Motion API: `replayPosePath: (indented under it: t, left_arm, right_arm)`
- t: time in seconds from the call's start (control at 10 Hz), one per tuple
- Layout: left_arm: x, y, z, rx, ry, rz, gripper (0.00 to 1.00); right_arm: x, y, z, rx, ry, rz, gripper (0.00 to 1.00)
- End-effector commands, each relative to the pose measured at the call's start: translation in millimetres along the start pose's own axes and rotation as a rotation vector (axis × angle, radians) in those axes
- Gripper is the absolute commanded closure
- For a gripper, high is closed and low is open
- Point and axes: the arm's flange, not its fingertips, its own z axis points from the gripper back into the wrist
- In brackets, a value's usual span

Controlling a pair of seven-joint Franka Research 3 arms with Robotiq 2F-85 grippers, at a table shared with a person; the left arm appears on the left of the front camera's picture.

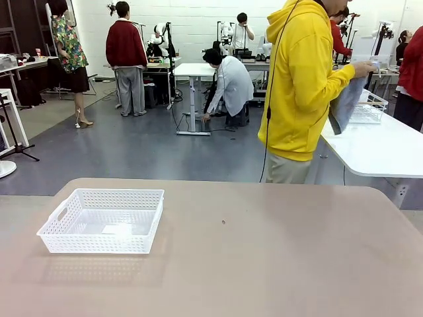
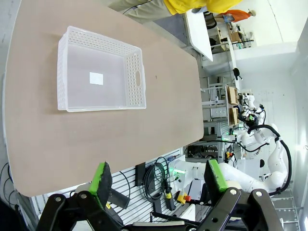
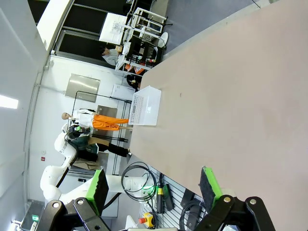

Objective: Clean and organize the cups into the basket.
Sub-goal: Pick up the Organizing basket and move it to the center of the table, then pick up the Reusable plastic cup from the right side of the table and place it inside the Organizing basket.

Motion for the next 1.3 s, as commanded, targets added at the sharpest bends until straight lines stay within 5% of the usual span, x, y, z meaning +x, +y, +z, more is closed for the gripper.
replayPosePath:
  t: [0.0,1.2]
  left_arm:
    - [-0.6,-0.1,1.3,-0.008,-0.003,-0.005,0.00]
    - [-0.6,-0.1,1.3,-0.008,-0.003,-0.005,0.00]
  right_arm:
    - [0.8,-1.5,-0.2,-0.001,-0.005,0.000,0.00]
    - [0.8,-1.5,-0.2,-0.001,-0.005,0.000,0.00]
